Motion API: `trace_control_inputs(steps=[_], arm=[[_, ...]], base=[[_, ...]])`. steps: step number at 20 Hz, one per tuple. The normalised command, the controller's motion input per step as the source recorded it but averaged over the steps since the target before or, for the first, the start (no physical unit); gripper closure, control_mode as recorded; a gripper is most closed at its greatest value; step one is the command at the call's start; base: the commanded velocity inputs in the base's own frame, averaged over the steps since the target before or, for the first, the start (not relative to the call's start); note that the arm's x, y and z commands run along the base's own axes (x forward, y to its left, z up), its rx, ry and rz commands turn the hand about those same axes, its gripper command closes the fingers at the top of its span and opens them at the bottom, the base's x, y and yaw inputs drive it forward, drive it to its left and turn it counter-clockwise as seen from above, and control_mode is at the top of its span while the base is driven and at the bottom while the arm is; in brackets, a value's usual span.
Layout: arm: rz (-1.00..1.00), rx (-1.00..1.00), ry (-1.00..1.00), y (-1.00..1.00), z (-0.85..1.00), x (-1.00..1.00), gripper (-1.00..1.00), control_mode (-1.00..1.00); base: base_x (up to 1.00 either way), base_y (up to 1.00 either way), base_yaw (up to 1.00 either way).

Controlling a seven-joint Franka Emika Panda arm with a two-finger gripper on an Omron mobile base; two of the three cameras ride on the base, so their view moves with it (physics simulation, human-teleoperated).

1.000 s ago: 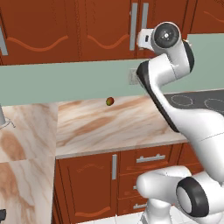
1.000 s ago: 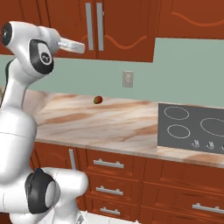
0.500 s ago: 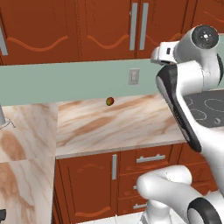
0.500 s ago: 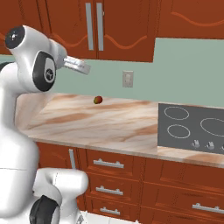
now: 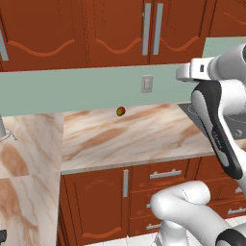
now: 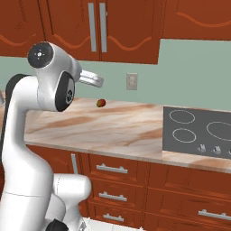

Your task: Close all open cabinet doors.

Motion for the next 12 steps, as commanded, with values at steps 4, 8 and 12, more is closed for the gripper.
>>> trace_control_inputs(steps=[4, 8, 12], arm=[[0.00, -0.02, 0.00, 0.01, 0.00, 0.00, -1.00, -1.00], [0.00, 0.00, 0.00, 0.00, 0.00, -0.01, -1.00, -1.00], [0.00, 0.00, 0.00, 0.00, 0.00, -0.10, -1.00, -1.00]], base=[[0.00, 0.00, 0.00], [0.00, 0.00, 0.00], [0.00, 0.00, 0.00]])
